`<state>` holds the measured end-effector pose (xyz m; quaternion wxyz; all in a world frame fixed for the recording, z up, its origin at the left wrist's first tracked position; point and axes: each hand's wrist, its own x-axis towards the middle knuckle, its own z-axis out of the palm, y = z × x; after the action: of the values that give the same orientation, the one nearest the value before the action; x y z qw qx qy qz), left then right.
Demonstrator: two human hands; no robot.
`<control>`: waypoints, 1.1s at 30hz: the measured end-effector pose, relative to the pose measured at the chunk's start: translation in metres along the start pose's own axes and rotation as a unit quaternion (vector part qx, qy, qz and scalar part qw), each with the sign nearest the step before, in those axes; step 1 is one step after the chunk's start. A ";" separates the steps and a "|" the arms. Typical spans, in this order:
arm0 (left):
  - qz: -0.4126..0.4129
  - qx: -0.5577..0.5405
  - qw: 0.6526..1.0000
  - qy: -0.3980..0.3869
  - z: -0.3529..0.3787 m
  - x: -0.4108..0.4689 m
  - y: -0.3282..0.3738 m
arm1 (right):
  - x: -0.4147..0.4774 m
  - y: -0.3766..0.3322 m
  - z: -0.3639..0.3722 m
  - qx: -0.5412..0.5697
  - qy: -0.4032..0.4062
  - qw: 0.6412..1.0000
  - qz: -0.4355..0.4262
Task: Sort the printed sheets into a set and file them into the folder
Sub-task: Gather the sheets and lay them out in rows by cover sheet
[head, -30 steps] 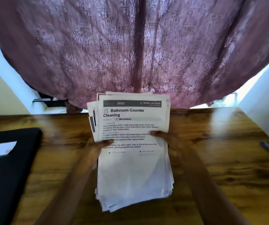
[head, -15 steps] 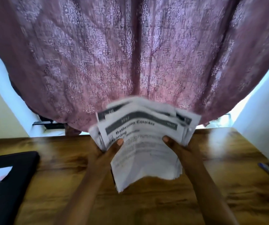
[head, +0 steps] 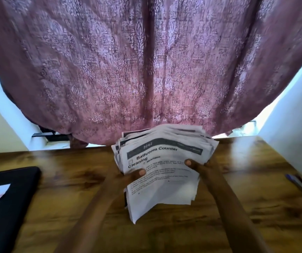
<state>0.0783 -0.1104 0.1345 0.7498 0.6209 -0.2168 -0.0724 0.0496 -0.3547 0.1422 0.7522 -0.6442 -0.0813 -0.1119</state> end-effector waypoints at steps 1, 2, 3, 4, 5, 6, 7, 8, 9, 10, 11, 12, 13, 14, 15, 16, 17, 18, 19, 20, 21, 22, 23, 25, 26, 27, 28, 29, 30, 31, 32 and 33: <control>-0.005 0.005 1.000 0.023 0.004 0.001 -0.001 | 0.000 0.000 0.002 -0.004 -0.003 1.000 0.002; -0.002 0.002 0.999 0.049 0.006 0.002 0.000 | 0.002 0.000 0.003 -0.008 0.001 1.000 -0.001; 0.008 -0.008 0.998 0.069 0.007 0.002 0.002 | 0.004 -0.003 0.003 -0.006 0.013 1.000 -0.005; 0.023 -0.020 0.996 0.085 0.005 0.003 0.003 | 0.005 -0.005 0.001 -0.003 0.032 0.999 -0.013; 0.040 -0.030 0.994 0.094 0.002 0.002 0.004 | 0.005 -0.005 -0.003 0.002 0.051 0.998 -0.021; 0.049 -0.035 0.994 0.095 -0.001 0.000 0.004 | 0.004 -0.004 -0.008 0.008 0.060 0.998 -0.024; 0.045 -0.040 0.994 0.086 -0.002 -0.003 0.004 | 0.002 -0.003 -0.010 0.013 0.048 0.999 -0.018; 0.031 -0.041 0.996 0.069 -0.001 -0.005 0.005 | 0.000 -0.002 -0.009 0.016 0.028 0.999 -0.007; 0.017 -0.029 0.998 0.050 0.002 -0.008 0.004 | -0.003 0.000 -0.006 0.017 0.008 1.000 0.003; 0.015 -0.011 0.999 0.044 0.005 -0.009 0.004 | -0.006 0.001 -0.002 0.021 -0.006 1.000 0.006; 0.020 -0.002 0.998 0.056 0.009 -0.009 0.005 | -0.006 0.000 0.003 0.026 -0.004 1.000 0.005; 0.027 -0.007 0.996 0.087 0.012 -0.009 0.007 | -0.007 -0.001 0.008 0.030 0.015 0.999 -0.002; 0.035 -0.019 0.992 0.120 0.014 -0.009 0.009 | -0.006 -0.004 0.011 0.028 0.043 0.998 -0.021; 0.048 -0.027 0.988 0.142 0.015 -0.008 0.011 | -0.004 -0.007 0.014 0.019 0.070 0.996 -0.048; 0.064 -0.029 0.986 0.154 0.017 -0.007 0.014 | -0.002 -0.013 0.017 0.011 0.083 0.993 -0.077; 0.088 -0.021 0.983 0.159 0.020 -0.006 0.017 | 0.000 -0.020 0.020 0.005 0.087 0.991 -0.104; 0.122 -0.004 0.979 0.163 0.023 -0.005 0.021 | 0.001 -0.026 0.023 -0.001 0.084 0.988 -0.131; 0.156 0.022 0.973 0.167 0.025 -0.004 0.024 | 0.001 -0.030 0.025 -0.011 0.082 0.983 -0.162; 0.188 0.056 0.967 0.164 0.027 -0.003 0.024 | -0.001 -0.030 0.028 -0.033 0.083 0.978 -0.187; 0.206 0.090 0.961 0.159 0.026 -0.002 0.019 | -0.004 -0.024 0.029 -0.064 0.092 0.975 -0.191; 0.197 0.126 0.959 0.158 0.025 -0.002 0.008 | -0.008 -0.011 0.029 -0.091 0.104 0.976 -0.169; 0.160 0.153 0.961 0.166 0.024 -0.003 -0.003 | -0.012 0.005 0.028 -0.112 0.113 0.978 -0.134; 0.111 0.172 0.960 0.188 0.023 -0.004 -0.017 | -0.016 0.021 0.027 -0.136 0.118 0.979 -0.096; 0.068 0.176 0.948 0.256 0.020 -0.006 -0.035 | -0.018 0.043 0.024 -0.164 0.136 0.976 -0.046; 0.071 0.159 0.946 0.274 0.017 -0.004 -0.039 | -0.014 0.047 0.022 -0.160 0.147 0.975 -0.042; 0.070 0.135 0.949 0.277 0.015 0.000 -0.040 | -0.009 0.048 0.022 -0.146 0.151 0.977 -0.037; 0.056 0.110 0.955 0.269 0.014 0.004 -0.040 | -0.003 0.049 0.023 -0.123 0.150 0.981 -0.027; 0.037 0.088 0.962 0.255 0.015 0.007 -0.038 | 0.003 0.050 0.024 -0.090 0.145 0.985 -0.018; 0.019 0.069 0.968 0.240 0.015 0.010 -0.036 | 0.009 0.051 0.025 -0.062 0.145 0.987 -0.014; 0.010 0.058 0.971 0.234 0.015 0.013 -0.033 | 0.013 0.050 0.026 -0.047 0.150 0.988 -0.015; 0.016 0.051 0.970 0.236 0.013 0.015 -0.030 | 0.017 0.047 0.024 -0.044 0.159 0.986 -0.021; 0.034 0.049 0.969 0.239 0.010 0.016 -0.027 | 0.021 0.044 0.020 -0.041 0.166 0.985 -0.029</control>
<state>0.0927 -0.1314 0.1135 0.7508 0.6483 -0.0554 0.1137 0.0821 -0.3299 0.1092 0.7247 -0.6446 0.0306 -0.2416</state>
